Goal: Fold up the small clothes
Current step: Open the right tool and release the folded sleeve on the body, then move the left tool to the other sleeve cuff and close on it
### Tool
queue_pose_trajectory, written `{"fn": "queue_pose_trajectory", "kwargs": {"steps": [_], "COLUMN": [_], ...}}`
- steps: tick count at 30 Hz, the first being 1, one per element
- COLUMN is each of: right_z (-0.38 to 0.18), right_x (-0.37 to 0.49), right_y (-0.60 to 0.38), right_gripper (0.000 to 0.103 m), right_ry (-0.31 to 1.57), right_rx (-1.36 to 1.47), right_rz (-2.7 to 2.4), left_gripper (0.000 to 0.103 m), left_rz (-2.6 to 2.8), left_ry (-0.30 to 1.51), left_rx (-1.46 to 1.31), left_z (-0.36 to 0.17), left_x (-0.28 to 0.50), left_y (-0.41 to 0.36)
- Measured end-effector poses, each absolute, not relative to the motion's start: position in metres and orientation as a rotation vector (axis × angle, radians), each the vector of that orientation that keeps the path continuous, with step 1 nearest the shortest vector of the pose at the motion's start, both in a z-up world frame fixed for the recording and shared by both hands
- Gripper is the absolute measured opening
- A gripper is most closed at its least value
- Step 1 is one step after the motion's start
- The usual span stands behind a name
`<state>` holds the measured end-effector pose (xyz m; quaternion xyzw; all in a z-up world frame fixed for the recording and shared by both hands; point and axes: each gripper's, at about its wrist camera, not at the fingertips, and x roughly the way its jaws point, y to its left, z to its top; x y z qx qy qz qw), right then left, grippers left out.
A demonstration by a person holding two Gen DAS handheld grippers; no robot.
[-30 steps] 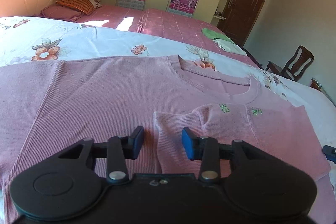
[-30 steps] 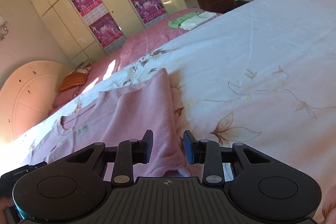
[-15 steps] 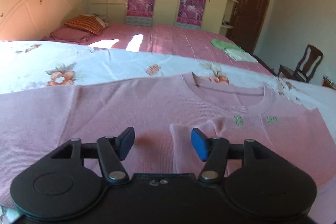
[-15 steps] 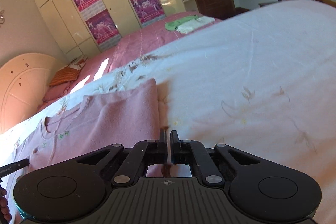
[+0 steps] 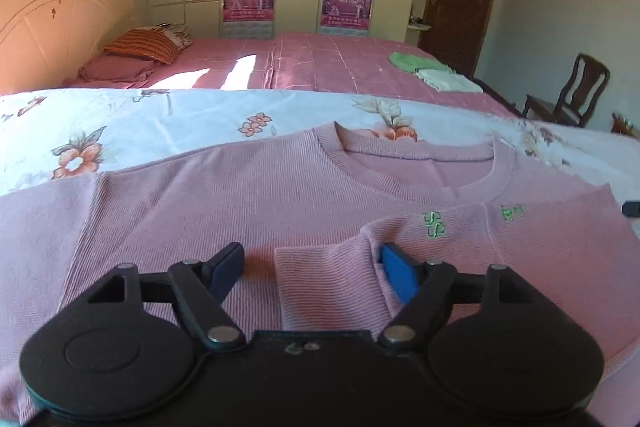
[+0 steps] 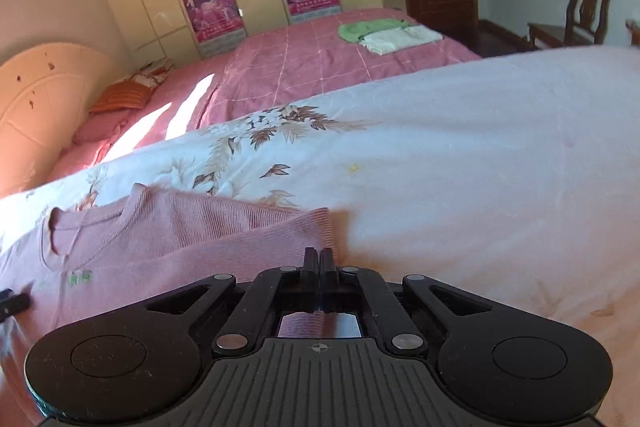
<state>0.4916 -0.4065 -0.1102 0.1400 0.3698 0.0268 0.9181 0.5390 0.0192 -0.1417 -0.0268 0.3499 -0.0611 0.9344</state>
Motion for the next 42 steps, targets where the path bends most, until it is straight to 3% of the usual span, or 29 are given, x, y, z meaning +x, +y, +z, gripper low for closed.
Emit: {"fn": "queue_pose_trajectory", "kwargs": {"steps": [8,11,15,17,18,19,27,35,42], "right_z": [-0.112,-0.13,-0.119,-0.118,-0.121,-0.128,-0.106,-0.089,-0.075], "right_x": [0.382,0.366,0.367,0.364,0.367,0.371,0.344,0.335,0.333], "right_y": [-0.377,-0.365,-0.364,-0.367,-0.366,-0.366,-0.37,-0.352,-0.313], "right_gripper": [0.0,0.0,0.0,0.02,0.053,0.065,0.064,0.064,0.064], "right_ry": [0.74,0.733,0.722,0.705,0.719,0.759,0.69,0.697,0.682], "right_rx": [0.19,0.159,0.195,0.202,0.198,0.194,0.281,0.338,0.371], "right_rz": [0.155,0.117,0.09,0.082,0.075,0.074,0.019,0.071,-0.01], "left_gripper": [0.073,0.075,0.073,0.074,0.074,0.076,0.074,0.073,0.071], "left_rz": [-0.219,-0.213,-0.184,-0.149,-0.132,-0.118,0.032,0.4,0.516], "left_ry": [0.613,0.703,0.638,0.639,0.687,0.752,0.752,0.717,0.566], "left_rx": [-0.057,0.063,0.03,0.021,0.021,0.004,-0.161,-0.573,-0.821], "left_z": [-0.124,-0.151,-0.136,-0.135,-0.14,-0.148,-0.132,-0.121,-0.133], "left_x": [0.454,0.454,0.448,0.449,0.455,0.462,0.418,0.32,0.321], "left_y": [-0.024,-0.044,-0.034,-0.021,-0.017,-0.011,0.069,0.246,0.383]}}
